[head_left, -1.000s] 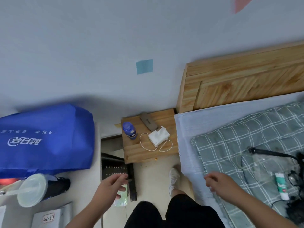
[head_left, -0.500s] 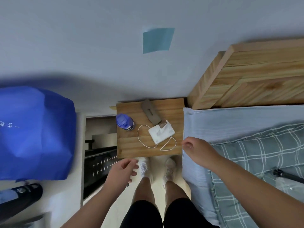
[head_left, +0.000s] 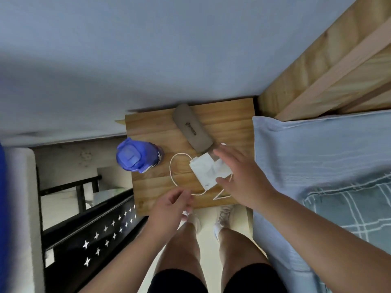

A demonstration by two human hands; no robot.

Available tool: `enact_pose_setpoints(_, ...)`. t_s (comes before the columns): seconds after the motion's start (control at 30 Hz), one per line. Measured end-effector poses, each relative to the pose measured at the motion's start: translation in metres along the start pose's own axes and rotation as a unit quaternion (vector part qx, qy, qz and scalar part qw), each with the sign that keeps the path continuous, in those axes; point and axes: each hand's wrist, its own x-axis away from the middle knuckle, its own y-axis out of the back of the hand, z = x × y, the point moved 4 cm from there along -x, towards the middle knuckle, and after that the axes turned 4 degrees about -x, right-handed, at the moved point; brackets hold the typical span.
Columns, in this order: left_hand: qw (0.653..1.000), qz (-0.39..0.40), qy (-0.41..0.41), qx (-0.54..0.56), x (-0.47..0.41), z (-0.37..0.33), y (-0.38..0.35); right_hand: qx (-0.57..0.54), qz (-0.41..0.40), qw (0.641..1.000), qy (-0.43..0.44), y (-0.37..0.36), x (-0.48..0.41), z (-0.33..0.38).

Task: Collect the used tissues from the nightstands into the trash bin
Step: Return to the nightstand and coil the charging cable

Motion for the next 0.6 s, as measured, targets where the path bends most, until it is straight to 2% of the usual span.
enact_pose_setpoints(0.13, 1.0, -0.015, -0.008, 0.012, -0.028, 0.004, -0.007, 0.133, 0.074, 0.986, 0.065, -0.028, -0.016, -0.013)
enact_pose_setpoints(0.23, 1.0, -0.02, 0.003, 0.014, -0.04, 0.005, -0.012, 0.207, 0.064, 0.973, 0.08, -0.034, -0.023, -0.016)
enact_pose_setpoints(0.43, 0.999, -0.036, -0.023, -0.023, -0.049, -0.01, -0.016, 0.194, 0.073, 0.973, 0.1, -0.022, -0.037, -0.013)
enact_pose_setpoints(0.6, 0.995, -0.096, -0.026, -0.025, -0.057, -0.031, -0.021, 0.202, 0.069, 0.97, 0.113, -0.011, -0.039, -0.014)
